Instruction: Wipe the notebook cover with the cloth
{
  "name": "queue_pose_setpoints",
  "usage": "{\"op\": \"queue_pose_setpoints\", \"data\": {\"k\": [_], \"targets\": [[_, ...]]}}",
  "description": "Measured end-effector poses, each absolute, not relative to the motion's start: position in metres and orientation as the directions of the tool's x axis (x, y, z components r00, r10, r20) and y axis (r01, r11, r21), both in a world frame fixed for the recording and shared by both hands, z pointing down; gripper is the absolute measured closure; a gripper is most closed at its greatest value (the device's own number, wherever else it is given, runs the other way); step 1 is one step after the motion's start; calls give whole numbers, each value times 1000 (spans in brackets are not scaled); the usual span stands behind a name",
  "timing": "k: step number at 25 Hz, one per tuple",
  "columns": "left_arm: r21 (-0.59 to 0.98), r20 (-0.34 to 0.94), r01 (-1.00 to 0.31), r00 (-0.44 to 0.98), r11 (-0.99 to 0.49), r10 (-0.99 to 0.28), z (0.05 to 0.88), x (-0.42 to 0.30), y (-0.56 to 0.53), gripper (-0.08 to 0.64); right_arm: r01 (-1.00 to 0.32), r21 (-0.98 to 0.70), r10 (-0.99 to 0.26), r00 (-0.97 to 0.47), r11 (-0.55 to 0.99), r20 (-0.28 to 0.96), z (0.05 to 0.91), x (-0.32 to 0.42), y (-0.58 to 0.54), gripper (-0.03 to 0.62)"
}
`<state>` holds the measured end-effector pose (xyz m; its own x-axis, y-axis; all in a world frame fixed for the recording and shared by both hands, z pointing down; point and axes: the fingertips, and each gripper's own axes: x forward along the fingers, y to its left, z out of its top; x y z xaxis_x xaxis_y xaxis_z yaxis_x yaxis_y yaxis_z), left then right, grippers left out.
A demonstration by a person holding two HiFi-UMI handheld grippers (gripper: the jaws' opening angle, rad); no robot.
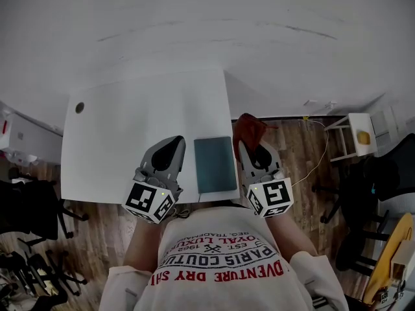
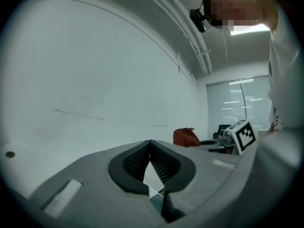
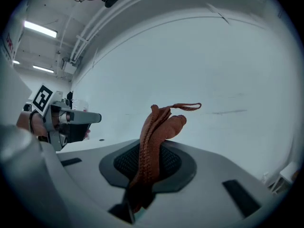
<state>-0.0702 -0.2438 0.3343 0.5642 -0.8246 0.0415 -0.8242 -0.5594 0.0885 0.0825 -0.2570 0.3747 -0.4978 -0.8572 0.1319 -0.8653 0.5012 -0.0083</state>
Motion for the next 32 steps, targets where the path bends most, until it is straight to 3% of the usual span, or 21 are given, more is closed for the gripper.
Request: {"op": "queue_pose_setpoints", "data": {"k": [4, 32], "targets": [[30, 67, -839, 543, -543, -837, 338, -72, -245, 551, -861, -2, -855, -505, 509, 119, 369, 80, -256, 514], [22, 118, -884, 467, -468, -876, 348, -67, -245, 550, -859, 5, -847, -505, 513, 163, 381, 83, -254, 516]]}}
